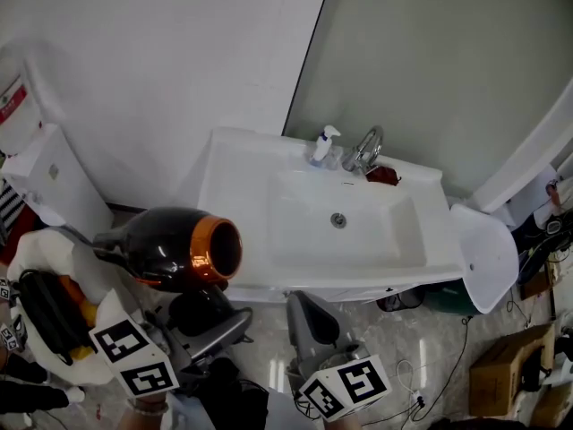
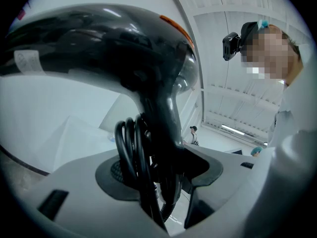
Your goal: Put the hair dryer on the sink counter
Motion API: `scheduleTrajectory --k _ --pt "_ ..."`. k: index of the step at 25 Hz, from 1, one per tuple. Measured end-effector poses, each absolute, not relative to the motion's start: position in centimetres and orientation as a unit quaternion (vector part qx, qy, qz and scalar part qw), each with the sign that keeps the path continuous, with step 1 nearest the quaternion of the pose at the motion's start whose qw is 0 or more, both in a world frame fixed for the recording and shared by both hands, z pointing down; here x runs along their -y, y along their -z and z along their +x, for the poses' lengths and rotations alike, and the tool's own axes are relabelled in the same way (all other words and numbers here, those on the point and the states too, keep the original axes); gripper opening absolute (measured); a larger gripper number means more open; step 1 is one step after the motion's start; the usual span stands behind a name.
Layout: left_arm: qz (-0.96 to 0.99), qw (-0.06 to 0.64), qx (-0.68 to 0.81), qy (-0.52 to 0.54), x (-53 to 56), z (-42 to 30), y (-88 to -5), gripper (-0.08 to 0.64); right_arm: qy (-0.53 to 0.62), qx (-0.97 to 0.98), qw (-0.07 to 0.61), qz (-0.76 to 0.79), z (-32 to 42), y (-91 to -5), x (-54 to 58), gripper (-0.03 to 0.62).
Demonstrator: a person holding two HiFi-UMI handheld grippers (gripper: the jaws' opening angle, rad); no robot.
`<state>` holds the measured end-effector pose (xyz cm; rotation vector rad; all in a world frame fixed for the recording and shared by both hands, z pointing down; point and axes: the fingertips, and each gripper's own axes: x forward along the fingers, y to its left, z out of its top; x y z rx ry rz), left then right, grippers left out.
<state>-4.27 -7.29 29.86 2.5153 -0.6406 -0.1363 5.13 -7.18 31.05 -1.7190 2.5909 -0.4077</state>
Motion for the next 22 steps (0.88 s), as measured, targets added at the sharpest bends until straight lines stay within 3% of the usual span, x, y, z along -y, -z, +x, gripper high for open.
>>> scheduleTrajectory --k 22 --pt "0.936 0.275 0.22 0.001 15.5 -5.3 -32.9 0.253 0.134 -0.807 -0.011 -0.575 3.6 -31.8 14.3 -0.002"
